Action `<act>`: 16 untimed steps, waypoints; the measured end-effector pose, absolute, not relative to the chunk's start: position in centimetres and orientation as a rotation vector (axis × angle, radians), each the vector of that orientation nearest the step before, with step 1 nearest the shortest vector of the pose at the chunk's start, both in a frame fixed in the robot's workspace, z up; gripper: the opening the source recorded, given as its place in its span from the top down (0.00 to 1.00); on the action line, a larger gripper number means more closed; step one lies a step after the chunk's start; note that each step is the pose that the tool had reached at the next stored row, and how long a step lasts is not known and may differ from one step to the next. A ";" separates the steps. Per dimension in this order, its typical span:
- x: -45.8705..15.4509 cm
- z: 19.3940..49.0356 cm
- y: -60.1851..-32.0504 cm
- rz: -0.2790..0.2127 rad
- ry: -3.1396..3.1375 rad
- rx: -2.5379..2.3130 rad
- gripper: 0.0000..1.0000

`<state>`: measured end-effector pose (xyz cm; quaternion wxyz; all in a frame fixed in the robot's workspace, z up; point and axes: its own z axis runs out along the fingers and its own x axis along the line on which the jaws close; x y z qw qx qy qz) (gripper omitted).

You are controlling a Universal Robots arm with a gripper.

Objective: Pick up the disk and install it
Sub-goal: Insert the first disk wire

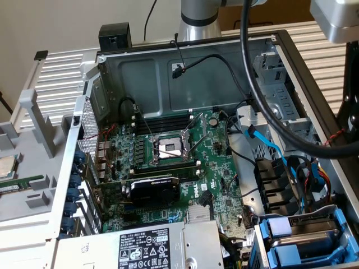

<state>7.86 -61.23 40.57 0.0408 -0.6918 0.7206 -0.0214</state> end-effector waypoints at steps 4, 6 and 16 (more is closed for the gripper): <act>7.9 40.3 -61.2 -0.065 2.206 -2.117 0.45; 7.9 40.0 -61.2 -0.061 2.204 -2.114 0.34; 7.9 39.3 -61.2 -0.001 2.273 -1.979 0.27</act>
